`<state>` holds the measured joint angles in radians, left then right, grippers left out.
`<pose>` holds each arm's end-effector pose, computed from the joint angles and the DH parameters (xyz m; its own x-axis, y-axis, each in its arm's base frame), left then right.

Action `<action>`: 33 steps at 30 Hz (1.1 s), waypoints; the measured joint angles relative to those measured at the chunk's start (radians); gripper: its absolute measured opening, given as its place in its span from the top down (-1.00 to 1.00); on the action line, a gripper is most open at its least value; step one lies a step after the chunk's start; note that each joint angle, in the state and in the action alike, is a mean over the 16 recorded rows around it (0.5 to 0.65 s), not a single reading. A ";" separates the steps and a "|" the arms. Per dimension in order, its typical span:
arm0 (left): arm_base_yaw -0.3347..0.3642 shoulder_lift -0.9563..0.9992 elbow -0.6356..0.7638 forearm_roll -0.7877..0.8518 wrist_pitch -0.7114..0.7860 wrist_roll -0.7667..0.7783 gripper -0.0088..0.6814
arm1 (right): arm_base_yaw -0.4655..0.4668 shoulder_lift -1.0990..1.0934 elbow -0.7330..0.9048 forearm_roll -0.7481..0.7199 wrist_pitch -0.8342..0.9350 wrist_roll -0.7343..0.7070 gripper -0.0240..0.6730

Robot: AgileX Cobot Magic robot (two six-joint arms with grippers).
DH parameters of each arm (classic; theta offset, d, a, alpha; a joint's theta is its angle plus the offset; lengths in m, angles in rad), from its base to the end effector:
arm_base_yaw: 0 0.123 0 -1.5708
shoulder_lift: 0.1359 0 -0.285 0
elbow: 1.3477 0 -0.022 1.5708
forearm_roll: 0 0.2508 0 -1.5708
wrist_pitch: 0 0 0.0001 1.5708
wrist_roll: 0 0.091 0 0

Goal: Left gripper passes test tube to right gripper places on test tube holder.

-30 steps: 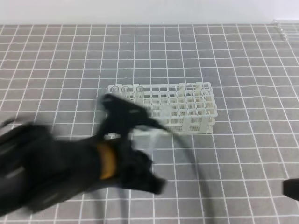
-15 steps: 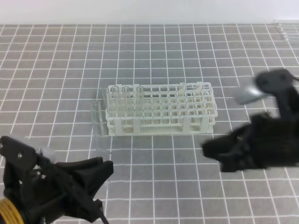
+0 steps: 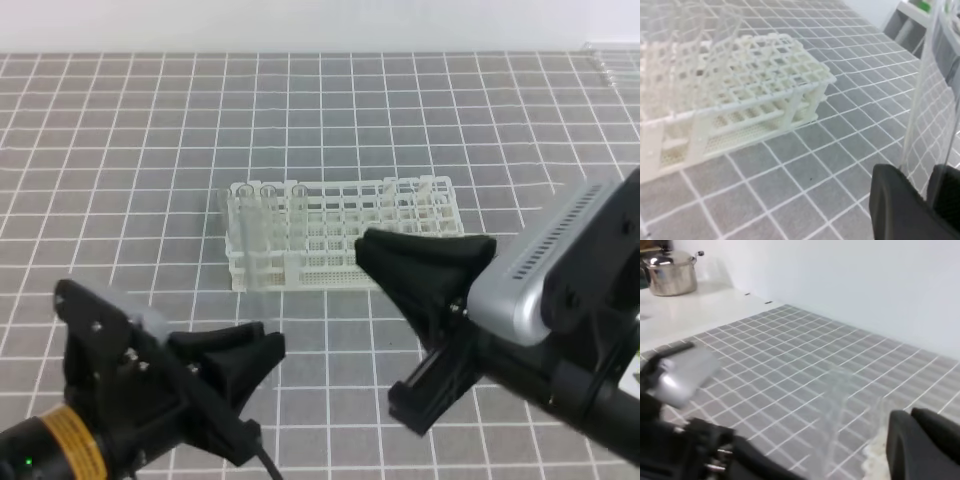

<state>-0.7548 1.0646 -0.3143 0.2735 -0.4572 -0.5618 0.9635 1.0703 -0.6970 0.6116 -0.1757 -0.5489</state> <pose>0.1355 -0.1423 0.2318 -0.3888 -0.0569 -0.9196 0.6779 0.6583 -0.3273 0.1415 0.1877 0.3267 -0.1226 -0.0799 -0.9892 -0.7547 0.6548 0.0407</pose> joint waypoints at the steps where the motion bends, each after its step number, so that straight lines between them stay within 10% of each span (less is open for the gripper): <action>1: 0.000 0.012 0.000 0.000 -0.016 0.006 0.76 | 0.017 -0.002 0.011 0.005 -0.036 -0.005 0.95; 22: 0.002 0.125 0.002 0.009 -0.259 0.161 0.93 | 0.072 0.119 -0.034 0.043 -0.169 0.042 -0.22; 33: 0.001 0.125 0.002 0.009 -0.275 0.195 0.93 | 0.072 0.204 -0.083 0.038 -0.203 0.089 -0.27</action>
<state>-0.7534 1.1898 -0.3124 0.2828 -0.7323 -0.3672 1.0359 1.2739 -0.7804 0.6493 -0.3791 -0.4594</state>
